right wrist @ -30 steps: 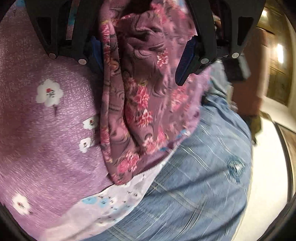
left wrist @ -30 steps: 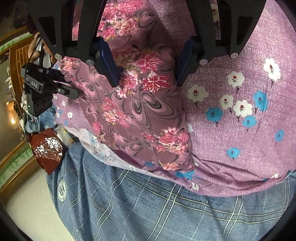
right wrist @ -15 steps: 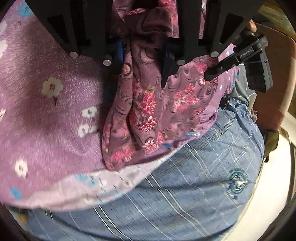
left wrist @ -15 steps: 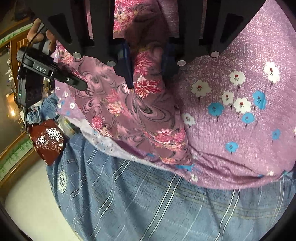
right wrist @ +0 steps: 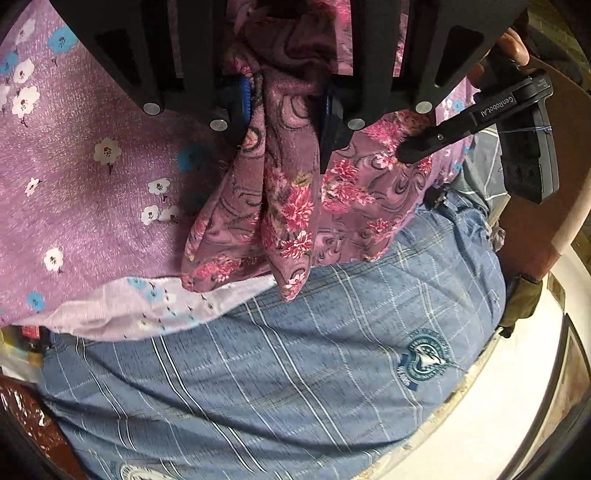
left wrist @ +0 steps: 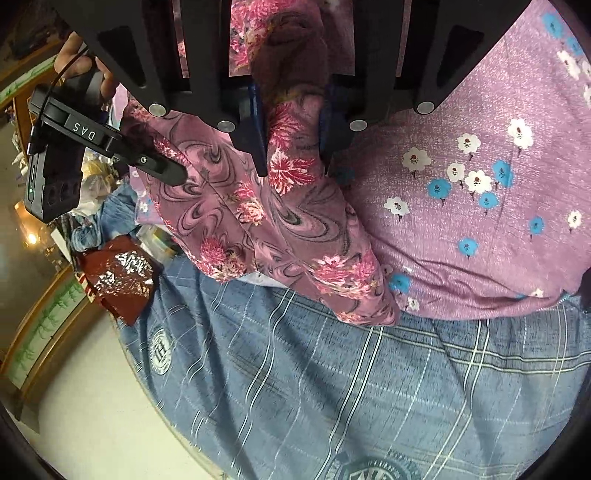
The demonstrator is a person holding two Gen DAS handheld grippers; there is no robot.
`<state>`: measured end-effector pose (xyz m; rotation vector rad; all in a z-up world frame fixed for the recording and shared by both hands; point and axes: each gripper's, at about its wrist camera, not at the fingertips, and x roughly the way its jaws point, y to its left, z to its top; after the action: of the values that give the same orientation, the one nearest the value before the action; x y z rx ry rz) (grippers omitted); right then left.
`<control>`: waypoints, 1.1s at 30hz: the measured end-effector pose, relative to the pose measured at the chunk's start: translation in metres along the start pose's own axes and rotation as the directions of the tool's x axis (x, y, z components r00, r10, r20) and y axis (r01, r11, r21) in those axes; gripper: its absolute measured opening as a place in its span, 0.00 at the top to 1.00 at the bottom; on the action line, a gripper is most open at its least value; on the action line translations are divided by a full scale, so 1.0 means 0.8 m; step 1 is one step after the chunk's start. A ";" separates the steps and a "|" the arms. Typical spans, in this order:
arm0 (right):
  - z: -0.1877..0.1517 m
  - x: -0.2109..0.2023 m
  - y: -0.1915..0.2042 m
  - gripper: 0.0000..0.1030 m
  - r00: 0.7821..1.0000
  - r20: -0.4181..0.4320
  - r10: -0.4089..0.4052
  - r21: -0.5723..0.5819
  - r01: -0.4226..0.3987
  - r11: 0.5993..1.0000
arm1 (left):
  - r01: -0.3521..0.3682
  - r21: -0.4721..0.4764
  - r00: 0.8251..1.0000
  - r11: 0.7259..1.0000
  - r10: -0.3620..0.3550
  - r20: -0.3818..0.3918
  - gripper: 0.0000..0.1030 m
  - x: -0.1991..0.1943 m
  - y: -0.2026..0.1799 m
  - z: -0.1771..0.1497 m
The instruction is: Fold small clothes
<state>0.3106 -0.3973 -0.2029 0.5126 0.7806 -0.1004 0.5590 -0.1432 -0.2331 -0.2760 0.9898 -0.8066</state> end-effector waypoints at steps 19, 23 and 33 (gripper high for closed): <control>-0.055 0.059 0.107 0.74 0.949 -0.200 0.244 0.129 -0.221 0.967 | -0.083 -0.101 0.993 0.991 0.090 0.073 0.84 -0.193 0.105 -0.023; -0.076 0.096 0.109 0.74 0.939 -0.264 0.223 0.155 -0.186 0.970 | -0.114 -0.154 0.992 0.982 0.120 0.037 0.88 -0.200 0.139 -0.033; -0.079 0.110 0.085 0.69 0.937 -0.303 0.172 0.175 -0.123 0.977 | -0.211 -0.237 0.977 0.948 0.213 -0.016 0.84 -0.220 0.171 -0.042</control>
<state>0.3509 -0.2989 -0.2736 0.7442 1.0507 0.0650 0.5449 0.0811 -0.2150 -0.3717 1.0878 -0.4905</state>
